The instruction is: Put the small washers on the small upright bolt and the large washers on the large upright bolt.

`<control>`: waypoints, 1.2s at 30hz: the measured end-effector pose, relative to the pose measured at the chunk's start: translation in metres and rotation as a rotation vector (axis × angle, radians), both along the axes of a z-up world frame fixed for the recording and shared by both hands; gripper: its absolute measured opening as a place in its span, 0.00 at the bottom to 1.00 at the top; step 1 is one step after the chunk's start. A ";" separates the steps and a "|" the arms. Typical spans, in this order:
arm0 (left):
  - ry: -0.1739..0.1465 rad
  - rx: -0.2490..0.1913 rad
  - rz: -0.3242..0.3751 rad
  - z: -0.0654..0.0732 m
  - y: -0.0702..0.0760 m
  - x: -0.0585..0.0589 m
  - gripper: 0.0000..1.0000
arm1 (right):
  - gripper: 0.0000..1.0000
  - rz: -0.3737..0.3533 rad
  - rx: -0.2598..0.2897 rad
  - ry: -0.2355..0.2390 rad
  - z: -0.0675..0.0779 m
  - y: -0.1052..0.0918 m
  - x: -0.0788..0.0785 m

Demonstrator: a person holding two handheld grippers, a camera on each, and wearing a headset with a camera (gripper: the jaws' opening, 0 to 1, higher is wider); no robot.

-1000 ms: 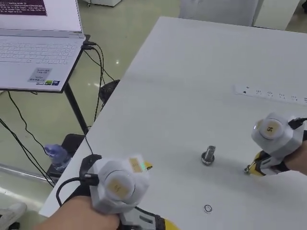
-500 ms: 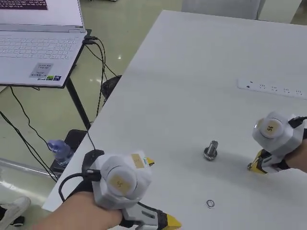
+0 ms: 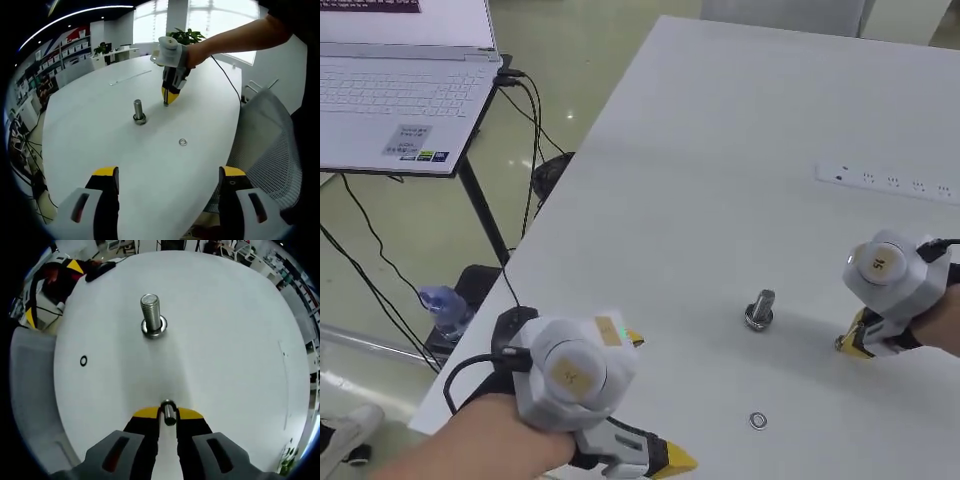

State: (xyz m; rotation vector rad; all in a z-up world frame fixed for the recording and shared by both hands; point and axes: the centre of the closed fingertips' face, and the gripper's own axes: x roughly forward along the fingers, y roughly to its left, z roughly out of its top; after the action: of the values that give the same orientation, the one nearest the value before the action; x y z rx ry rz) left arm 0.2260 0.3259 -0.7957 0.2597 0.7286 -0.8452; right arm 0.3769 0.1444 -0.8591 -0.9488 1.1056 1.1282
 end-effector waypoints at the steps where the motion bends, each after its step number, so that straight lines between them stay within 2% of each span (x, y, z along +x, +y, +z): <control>1: 0.000 0.000 -0.001 0.000 0.000 0.000 0.81 | 0.13 0.000 0.000 -0.001 0.000 0.000 0.000; 8: -0.001 -0.002 0.002 0.001 0.000 -0.002 0.82 | 0.14 0.002 0.006 -0.006 0.001 0.002 0.001; 15: -0.007 -0.009 0.005 0.004 0.001 -0.002 0.82 | 0.25 -0.001 0.028 -0.013 0.008 0.002 0.005; 18: -0.011 -0.010 0.007 0.006 0.001 -0.001 0.82 | 0.25 0.003 0.026 -0.004 0.011 0.001 0.005; 22: -0.008 0.000 0.014 0.007 0.002 0.000 0.82 | 0.28 0.013 0.037 -0.003 0.017 0.002 0.006; 25: -0.027 0.004 0.015 0.010 0.002 0.003 0.81 | 0.29 0.024 0.040 -0.007 0.022 0.003 0.005; 32: -0.033 -0.013 0.019 0.014 -0.001 0.007 0.84 | 0.34 0.056 0.067 -0.020 0.037 0.014 0.003; 36: -0.042 -0.026 0.016 0.017 -0.003 0.008 0.89 | 0.35 0.081 0.087 -0.027 0.042 0.021 0.000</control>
State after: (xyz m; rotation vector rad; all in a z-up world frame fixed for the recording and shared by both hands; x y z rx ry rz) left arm 0.2338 0.3227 -0.7790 0.2477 0.6795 -0.8306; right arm 0.3768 0.1654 -0.8168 -0.9447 0.9953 1.2163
